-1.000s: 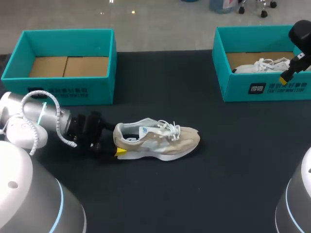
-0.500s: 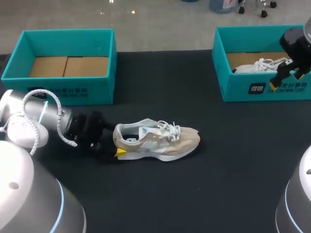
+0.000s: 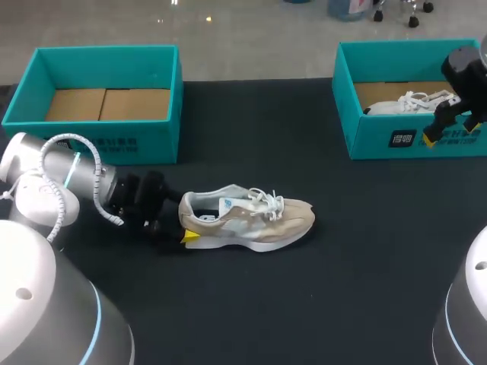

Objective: Take the shoe out of the shoebox, open the shoe tongue, remove and reinsert the insole, then place the shoe into the shoebox

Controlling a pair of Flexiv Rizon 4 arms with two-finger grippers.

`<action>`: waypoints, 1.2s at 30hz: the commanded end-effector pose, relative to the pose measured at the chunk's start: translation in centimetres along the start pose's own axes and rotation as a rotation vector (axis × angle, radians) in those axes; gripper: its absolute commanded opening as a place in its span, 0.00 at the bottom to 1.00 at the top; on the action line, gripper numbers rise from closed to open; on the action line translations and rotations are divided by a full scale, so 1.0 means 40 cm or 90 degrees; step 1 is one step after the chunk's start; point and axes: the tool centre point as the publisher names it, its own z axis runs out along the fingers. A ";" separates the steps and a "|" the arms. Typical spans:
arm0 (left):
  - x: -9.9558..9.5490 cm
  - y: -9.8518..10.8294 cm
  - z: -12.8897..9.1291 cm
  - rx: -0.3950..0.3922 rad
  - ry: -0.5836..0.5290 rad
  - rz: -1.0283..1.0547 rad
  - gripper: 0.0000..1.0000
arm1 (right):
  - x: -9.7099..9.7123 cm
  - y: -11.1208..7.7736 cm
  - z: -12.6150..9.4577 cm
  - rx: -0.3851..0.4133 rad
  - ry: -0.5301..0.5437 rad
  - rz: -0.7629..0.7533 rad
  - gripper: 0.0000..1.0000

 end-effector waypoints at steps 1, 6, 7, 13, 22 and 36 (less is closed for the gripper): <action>-0.007 0.008 0.014 -0.003 0.000 0.000 0.00 | 0.067 -0.016 -0.011 0.006 -0.017 -0.009 1.00; -0.007 0.008 0.014 -0.003 0.000 0.000 0.00 | 0.138 -0.022 -0.012 0.013 -0.009 -0.030 1.00; -0.007 0.008 0.014 -0.003 0.000 0.000 0.00 | 0.149 -0.022 -0.011 0.018 -0.012 -0.033 1.00; -0.007 0.008 0.014 -0.003 0.000 0.000 0.00 | 0.183 -0.016 -0.011 0.013 0.006 -0.031 1.00; -0.007 0.008 0.014 -0.003 0.000 0.000 0.00 | 0.183 -0.016 -0.011 0.013 0.006 -0.031 1.00; -0.007 0.008 0.014 -0.003 0.000 0.000 0.00 | 0.461 0.059 0.050 -0.006 -0.096 0.153 1.00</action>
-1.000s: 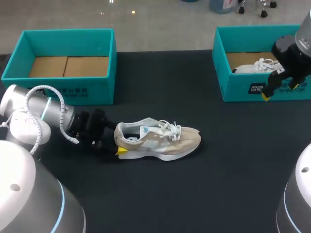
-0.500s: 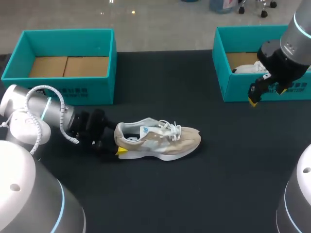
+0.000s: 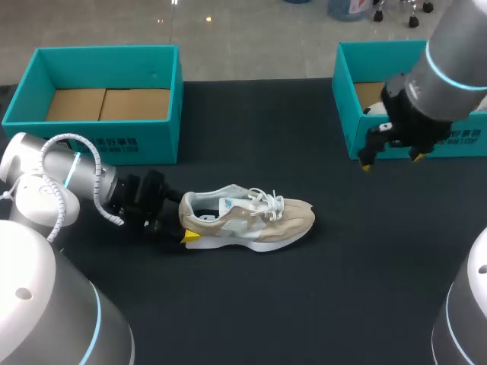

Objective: Take the shoe out of the shoebox, open the shoe tongue, remove and reinsert the insole, then place the shoe into the shoebox

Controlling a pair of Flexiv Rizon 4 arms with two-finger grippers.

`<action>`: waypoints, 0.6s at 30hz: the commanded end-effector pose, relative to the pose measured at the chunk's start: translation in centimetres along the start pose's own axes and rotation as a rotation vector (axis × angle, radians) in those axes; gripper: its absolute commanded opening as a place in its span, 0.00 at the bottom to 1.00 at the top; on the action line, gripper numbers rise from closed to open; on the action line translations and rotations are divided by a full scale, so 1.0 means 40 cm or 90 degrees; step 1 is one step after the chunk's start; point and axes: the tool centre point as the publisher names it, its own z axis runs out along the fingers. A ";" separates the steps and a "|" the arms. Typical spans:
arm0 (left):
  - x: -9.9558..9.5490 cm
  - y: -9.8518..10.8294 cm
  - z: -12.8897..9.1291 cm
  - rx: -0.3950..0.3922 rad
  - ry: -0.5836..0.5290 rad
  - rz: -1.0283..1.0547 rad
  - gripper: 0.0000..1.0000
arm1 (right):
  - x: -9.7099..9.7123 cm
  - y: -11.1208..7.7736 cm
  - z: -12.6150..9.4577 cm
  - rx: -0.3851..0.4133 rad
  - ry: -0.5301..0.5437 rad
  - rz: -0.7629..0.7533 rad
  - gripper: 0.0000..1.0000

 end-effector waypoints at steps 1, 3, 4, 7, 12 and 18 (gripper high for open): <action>-0.007 0.008 0.013 -0.003 0.001 0.000 0.00 | 0.147 0.027 0.028 0.011 -0.074 0.017 1.00; -0.007 0.008 0.013 -0.003 0.001 0.000 0.00 | 0.176 0.028 0.039 0.025 -0.077 0.019 1.00; -0.007 0.008 0.013 -0.003 0.001 0.000 0.00 | 0.188 0.028 0.045 0.040 -0.077 0.026 1.00; -0.007 0.008 0.013 -0.003 0.001 0.000 0.00 | 0.220 0.025 0.060 0.059 -0.071 0.038 1.00; -0.007 0.008 0.013 -0.003 0.001 0.000 0.00 | 0.270 0.015 0.080 0.080 -0.054 0.061 1.00; -0.007 0.008 0.013 -0.003 0.001 0.000 0.00 | 0.333 0.004 0.084 0.097 -0.016 0.040 1.00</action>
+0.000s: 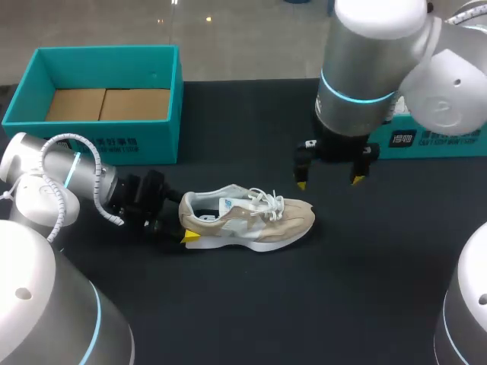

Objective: Take the shoe out of the shoebox, open the shoe tongue, remove and reinsert the insole, then place the shoe into the shoebox

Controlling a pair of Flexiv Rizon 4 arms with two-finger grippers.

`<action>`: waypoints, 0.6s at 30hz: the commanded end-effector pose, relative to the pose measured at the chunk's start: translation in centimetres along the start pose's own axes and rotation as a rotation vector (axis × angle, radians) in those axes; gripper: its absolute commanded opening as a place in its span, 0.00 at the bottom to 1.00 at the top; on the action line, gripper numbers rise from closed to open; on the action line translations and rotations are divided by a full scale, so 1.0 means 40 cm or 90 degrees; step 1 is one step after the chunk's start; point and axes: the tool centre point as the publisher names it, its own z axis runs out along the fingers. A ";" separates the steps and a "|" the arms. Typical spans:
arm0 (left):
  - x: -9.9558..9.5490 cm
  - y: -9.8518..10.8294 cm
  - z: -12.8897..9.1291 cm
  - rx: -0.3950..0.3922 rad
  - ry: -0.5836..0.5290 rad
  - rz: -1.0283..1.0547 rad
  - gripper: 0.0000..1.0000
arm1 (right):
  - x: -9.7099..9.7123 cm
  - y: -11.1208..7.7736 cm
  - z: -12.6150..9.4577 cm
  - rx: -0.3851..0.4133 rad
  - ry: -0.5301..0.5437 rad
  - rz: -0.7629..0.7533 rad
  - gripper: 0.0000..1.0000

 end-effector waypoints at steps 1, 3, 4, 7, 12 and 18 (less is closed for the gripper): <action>-0.007 0.008 0.013 -0.003 0.000 0.000 0.00 | 0.080 0.010 0.011 0.023 0.008 -0.023 1.00; -0.007 0.008 0.013 -0.003 0.000 0.000 0.00 | 0.089 0.007 0.006 0.028 0.024 -0.040 1.00; -0.007 0.008 0.013 -0.003 0.000 0.000 0.00 | 0.089 0.007 0.006 0.028 0.024 -0.040 1.00; -0.007 0.008 0.013 -0.003 0.000 0.000 0.00 | 0.089 0.007 0.006 0.028 0.024 -0.040 1.00; -0.007 0.008 0.013 -0.003 0.000 0.000 0.00 | 0.089 0.007 0.006 0.028 0.024 -0.040 1.00; -0.007 0.008 0.013 -0.003 0.000 0.000 0.00 | 0.113 -0.001 0.004 0.015 0.043 -0.005 1.00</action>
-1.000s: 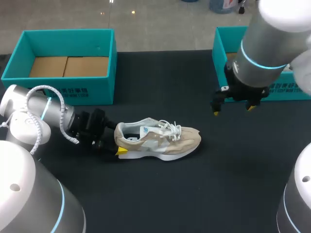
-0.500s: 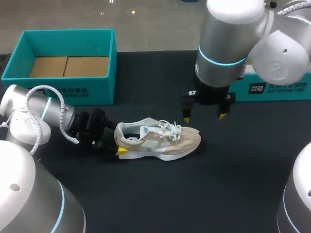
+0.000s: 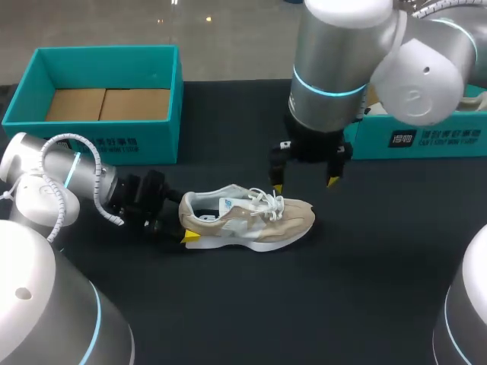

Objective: Take the shoe out of the shoebox, open the shoe tongue, remove and reinsert the insole, then place the shoe into the shoebox

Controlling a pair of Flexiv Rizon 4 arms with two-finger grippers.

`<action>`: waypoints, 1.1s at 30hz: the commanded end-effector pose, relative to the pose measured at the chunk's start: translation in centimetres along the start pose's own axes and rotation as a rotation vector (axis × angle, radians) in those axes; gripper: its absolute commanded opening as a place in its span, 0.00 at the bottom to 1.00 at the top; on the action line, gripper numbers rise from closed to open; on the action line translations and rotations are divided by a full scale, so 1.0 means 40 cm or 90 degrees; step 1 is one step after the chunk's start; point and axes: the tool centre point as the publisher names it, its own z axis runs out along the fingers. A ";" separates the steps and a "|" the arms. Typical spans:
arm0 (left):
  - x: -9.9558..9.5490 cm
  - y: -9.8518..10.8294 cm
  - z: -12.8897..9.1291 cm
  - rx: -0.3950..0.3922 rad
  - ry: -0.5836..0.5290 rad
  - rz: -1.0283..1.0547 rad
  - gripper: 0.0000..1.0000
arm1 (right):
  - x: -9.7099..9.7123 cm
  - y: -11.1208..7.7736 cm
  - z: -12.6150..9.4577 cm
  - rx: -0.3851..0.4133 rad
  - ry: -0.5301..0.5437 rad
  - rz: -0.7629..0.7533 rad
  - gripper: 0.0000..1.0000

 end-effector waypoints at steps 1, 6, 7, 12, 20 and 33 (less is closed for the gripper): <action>-0.007 0.008 0.013 -0.003 0.001 0.000 0.00 | 0.047 -0.011 0.005 -0.021 -0.006 0.036 1.00; -0.007 0.008 0.013 -0.003 0.001 0.000 0.00 | 0.140 -0.011 0.008 -0.053 -0.060 0.052 1.00; -0.007 0.008 0.013 -0.003 0.001 0.000 0.00 | 0.158 -0.010 0.006 -0.059 -0.067 0.052 1.00; -0.007 0.008 0.013 -0.003 0.001 0.000 0.00 | 0.211 0.002 0.012 -0.055 -0.079 0.090 1.00; -0.007 0.008 0.013 -0.003 0.001 0.000 0.00 | 0.286 0.031 0.068 -0.053 -0.081 0.082 1.00; -0.007 0.008 0.013 -0.003 0.001 0.000 0.00 | 0.352 0.073 0.161 -0.035 -0.162 0.014 1.00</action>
